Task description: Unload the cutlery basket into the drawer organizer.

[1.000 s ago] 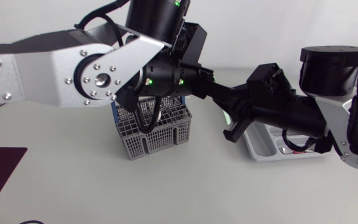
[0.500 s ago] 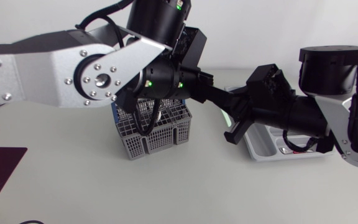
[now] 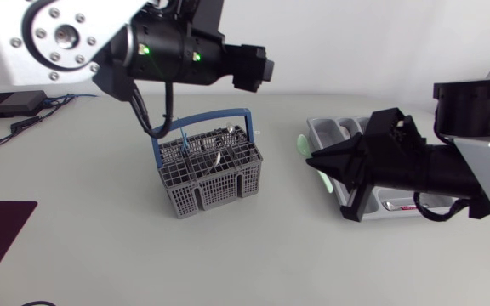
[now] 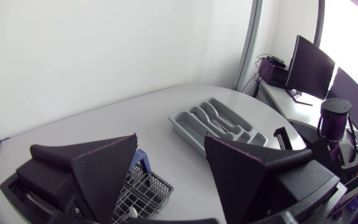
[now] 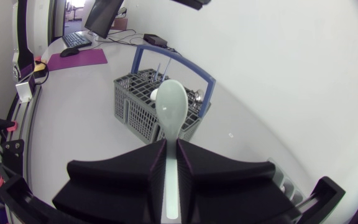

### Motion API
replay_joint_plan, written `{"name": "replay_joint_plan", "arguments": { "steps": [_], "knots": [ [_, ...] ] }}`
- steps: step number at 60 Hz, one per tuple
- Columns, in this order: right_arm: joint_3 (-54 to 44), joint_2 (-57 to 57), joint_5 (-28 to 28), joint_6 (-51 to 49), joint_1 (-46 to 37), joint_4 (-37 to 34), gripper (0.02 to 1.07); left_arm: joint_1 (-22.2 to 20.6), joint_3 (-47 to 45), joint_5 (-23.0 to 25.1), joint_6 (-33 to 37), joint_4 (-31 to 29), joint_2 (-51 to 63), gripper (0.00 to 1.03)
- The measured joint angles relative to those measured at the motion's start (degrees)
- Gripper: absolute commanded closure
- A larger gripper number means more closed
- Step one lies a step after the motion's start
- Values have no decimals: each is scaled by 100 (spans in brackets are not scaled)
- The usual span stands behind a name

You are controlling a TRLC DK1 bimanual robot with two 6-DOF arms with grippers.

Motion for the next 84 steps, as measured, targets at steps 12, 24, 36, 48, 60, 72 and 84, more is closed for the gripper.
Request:
{"name": "replay_joint_plan", "arguments": {
  "steps": [12,24,36,48,60,72,84],
  "knots": [
    [-15,-28,-802,-1226,-1128,-960,100,284,11,-2,199,-332,-96,16],
    [39,378,-1222,-3029,-2275,-2039,100,385,-282,-15,435,-413,-96,16],
    [540,1364,-1327,-4715,-3202,-2758,101,352,-614,-140,498,-470,-92,16],
    [1220,2227,-1252,-5965,-3814,-3097,101,267,-817,-264,562,-476,-61,16],
    [1648,3082,-769,-6878,-4194,-3143,101,214,-975,-308,562,-474,26,16],
    [1572,3611,-7,-7622,-4328,-2450,101,146,-1036,-417,562,-474,208,16],
    [1246,3801,654,-8017,-4328,-1534,101,-11,-1036,-616,560,-474,343,16]
  ]
}}
